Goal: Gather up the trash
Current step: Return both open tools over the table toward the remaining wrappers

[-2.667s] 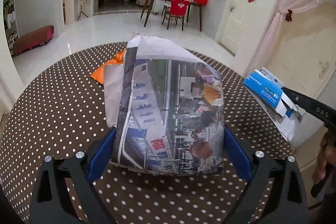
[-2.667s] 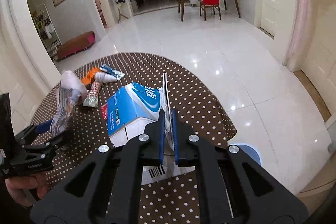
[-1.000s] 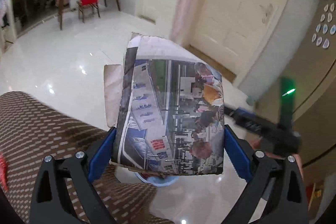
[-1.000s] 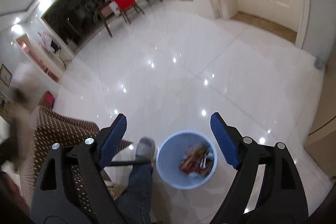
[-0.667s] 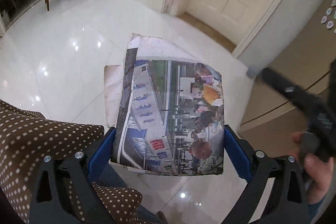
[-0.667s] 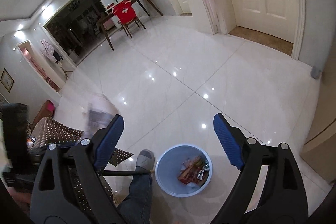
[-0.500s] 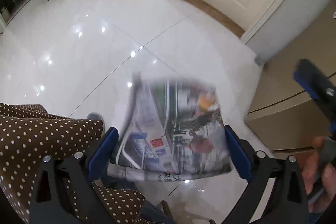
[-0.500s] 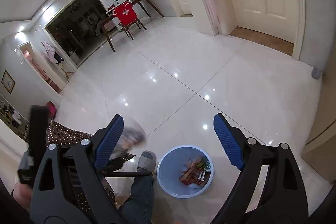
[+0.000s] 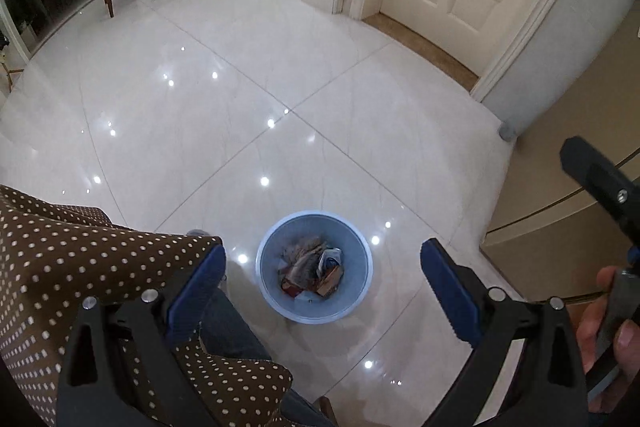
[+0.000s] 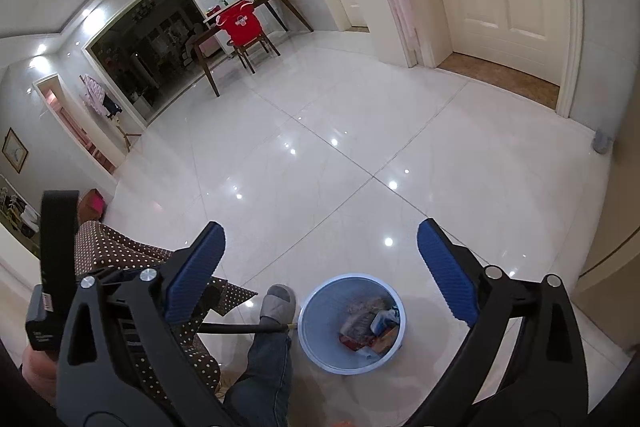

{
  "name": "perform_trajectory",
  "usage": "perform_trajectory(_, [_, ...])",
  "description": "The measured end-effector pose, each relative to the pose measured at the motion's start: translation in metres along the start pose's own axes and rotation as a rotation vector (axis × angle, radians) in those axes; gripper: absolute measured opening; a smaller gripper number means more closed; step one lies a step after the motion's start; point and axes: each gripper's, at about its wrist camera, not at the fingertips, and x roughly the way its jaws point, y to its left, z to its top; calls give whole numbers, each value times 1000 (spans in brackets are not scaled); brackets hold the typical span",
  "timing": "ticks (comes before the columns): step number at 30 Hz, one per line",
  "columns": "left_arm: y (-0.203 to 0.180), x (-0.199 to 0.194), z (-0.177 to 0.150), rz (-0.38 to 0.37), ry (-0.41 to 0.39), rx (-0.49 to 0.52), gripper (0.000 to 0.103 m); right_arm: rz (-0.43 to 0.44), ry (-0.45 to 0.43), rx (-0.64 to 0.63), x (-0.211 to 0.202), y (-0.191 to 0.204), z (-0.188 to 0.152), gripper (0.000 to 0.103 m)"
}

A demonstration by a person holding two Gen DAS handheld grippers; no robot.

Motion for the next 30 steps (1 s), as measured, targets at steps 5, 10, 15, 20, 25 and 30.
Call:
perform_trajectory(5, [2,-26,-6,4,-58,-2,96,-5,-5,-14,-6,9,-1,97])
perform_trajectory(10, [4,-59,-14,12,-128,-13,96,0,-25,-30,-16,19,2,97])
perform_trajectory(15, [7,-90,-23,25,-194,-11,96,11,-42,-62,-28,40,1,97])
perform_trajectory(20, [17,-126,-38,43,-266,-13,96,26,-53,-102,-38,68,-4,97])
perform_trajectory(25, [34,-159,-56,56,-326,-35,96,52,-57,-143,-47,99,-11,97])
perform_trajectory(30, [58,-190,-78,74,-385,-70,96,82,-58,-193,-55,137,-18,97])
